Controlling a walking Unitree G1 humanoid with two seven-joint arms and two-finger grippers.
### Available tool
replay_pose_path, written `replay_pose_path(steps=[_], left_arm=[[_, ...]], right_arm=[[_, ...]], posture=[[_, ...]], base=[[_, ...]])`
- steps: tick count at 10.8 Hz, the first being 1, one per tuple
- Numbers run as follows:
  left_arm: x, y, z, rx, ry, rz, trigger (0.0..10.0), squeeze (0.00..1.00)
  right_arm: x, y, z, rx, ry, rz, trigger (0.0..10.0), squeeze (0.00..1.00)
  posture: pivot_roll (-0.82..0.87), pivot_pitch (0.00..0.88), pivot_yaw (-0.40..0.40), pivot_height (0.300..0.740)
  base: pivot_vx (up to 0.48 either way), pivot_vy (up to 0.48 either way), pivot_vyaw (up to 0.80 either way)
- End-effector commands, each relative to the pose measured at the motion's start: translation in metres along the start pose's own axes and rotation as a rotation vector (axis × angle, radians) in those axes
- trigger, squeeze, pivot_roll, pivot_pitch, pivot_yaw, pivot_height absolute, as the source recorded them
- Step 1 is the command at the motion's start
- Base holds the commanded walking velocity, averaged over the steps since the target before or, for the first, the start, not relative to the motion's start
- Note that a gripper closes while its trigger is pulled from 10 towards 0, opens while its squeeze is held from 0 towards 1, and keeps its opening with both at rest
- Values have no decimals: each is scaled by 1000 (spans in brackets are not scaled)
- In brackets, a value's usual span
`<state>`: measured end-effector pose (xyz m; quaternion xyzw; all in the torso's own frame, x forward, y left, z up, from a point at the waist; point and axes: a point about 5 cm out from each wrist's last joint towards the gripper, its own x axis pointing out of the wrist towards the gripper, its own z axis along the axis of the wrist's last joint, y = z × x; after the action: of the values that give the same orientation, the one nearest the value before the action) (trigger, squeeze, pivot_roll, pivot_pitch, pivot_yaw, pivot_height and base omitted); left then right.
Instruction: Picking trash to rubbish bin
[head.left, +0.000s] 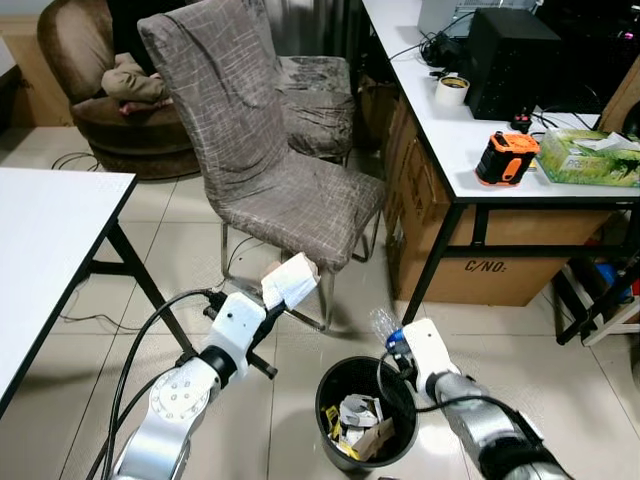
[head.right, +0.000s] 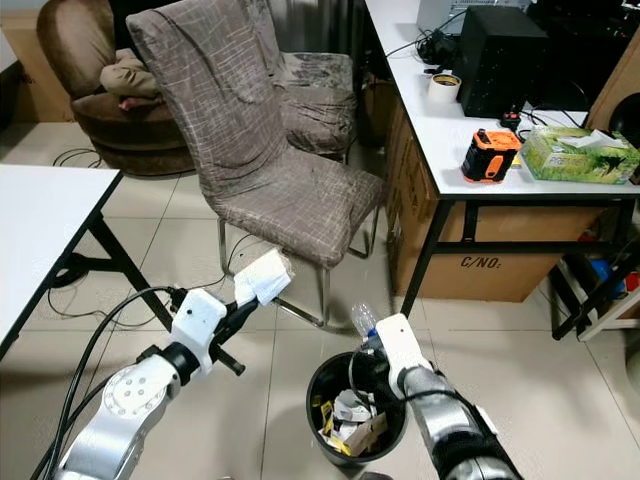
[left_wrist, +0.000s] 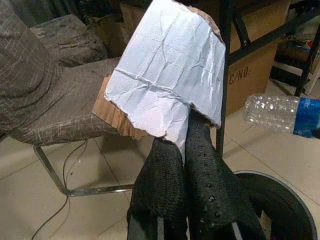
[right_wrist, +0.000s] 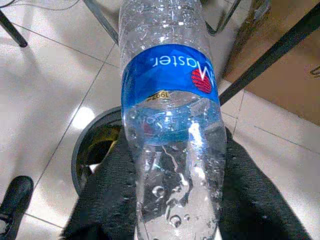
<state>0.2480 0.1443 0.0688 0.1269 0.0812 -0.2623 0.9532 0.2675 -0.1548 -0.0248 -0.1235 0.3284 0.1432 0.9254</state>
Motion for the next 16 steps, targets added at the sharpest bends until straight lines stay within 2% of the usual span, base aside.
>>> replay_pose_path(steps=[1, 9, 10, 11, 12, 13, 15, 16], left_arm=[[0, -1, 4, 14, -6, -10, 10000, 0], [7, -2, 7, 15, -13, -8, 10000, 0], [9, -2, 4, -24, -7, 19, 10000, 0], [12, 1, 1, -93, 5, 66, 10000, 0], [14, 3, 0, -109, 2, 92, 10000, 0], [14, 4, -1, -117, 2, 114, 10000, 0], [23, 0, -1, -131, 15, 107, 10000, 0], [24, -2, -1, -125, 20, 101, 10000, 0]], right_arm=[[0, -4, 1, 23, -9, -7, 10000, 1000], [3, -4, 2, 28, -23, -10, 10000, 1000], [2, -6, 3, 16, -32, -24, 10000, 1000], [0, -12, 6, 10, -57, -51, 10000, 325], [-4, -18, 9, 21, -102, -86, 10000, 0], [-10, -21, 13, 37, -160, -104, 10000, 0], [-43, -13, 21, 64, -313, -116, 10000, 0], [-48, -10, 17, 64, -313, -120, 10000, 0]], posture=[[-64, 85, -21, 740], [-75, 77, -12, 740], [-88, 68, -12, 740], [-102, 64, -13, 740], [-110, 59, -11, 740], [-111, 59, -11, 740], [-124, 60, -5, 740], [-128, 59, -3, 740]], base=[[0, 0, 0], [0, 0, 0], [0, 0, 0], [0, 0, 0], [0, 0, 0], [0, 0, 0], [0, -161, 0], [0, -420, 0]])
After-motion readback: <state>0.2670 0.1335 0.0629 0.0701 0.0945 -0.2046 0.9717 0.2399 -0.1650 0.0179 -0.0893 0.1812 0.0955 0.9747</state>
